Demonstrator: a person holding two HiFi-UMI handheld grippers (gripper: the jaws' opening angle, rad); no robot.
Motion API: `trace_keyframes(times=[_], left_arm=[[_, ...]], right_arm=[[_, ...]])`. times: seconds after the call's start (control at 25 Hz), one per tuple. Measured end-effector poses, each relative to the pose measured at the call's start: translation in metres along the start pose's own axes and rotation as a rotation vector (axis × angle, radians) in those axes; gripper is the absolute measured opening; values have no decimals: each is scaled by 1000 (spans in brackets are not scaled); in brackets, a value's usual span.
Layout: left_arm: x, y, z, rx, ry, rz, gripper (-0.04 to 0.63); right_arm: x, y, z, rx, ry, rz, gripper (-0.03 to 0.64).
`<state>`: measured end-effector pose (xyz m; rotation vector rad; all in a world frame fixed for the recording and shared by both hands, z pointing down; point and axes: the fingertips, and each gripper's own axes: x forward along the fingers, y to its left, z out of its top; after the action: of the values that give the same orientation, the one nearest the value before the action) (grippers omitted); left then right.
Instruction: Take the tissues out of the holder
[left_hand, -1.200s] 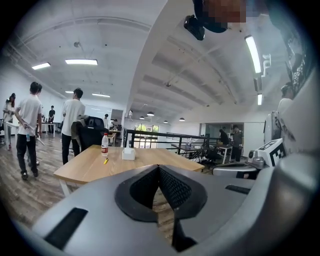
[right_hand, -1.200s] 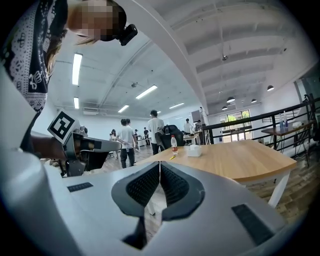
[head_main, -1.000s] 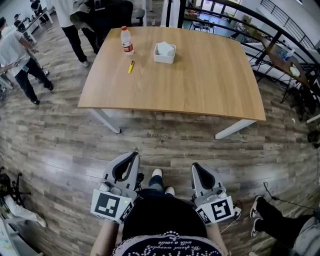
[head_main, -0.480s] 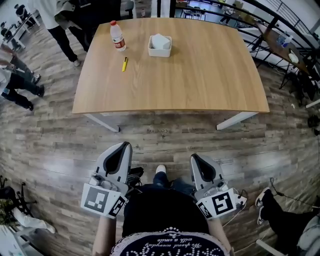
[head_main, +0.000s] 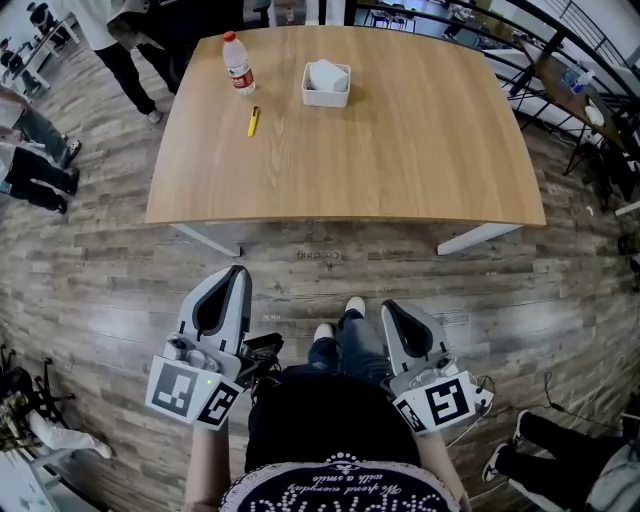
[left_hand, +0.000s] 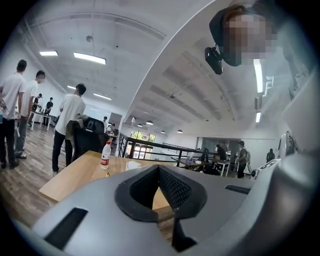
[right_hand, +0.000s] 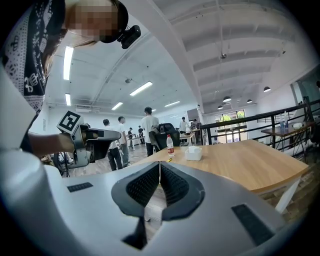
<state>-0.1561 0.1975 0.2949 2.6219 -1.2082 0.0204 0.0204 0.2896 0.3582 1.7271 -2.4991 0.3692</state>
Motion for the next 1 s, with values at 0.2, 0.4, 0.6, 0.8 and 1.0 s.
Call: trace_keyframes(times=[0.2, 0.4, 0.6, 0.8, 1.0], left_arm=[[7, 8, -2, -16, 6, 30, 5], [28, 13, -7, -37, 24, 43, 5], [57, 12, -15, -64, 52, 50, 5], [89, 17, -9, -69, 42, 87, 5], [107, 24, -3, -60, 34, 138, 5]], right_arm=[[10, -6, -1, 6, 15, 10, 12], [24, -24, 0, 12, 39, 11, 12], [40, -51, 6, 8, 57, 18, 12], [67, -83, 17, 4, 48, 37, 12], [90, -100, 23, 8, 40, 86, 12]])
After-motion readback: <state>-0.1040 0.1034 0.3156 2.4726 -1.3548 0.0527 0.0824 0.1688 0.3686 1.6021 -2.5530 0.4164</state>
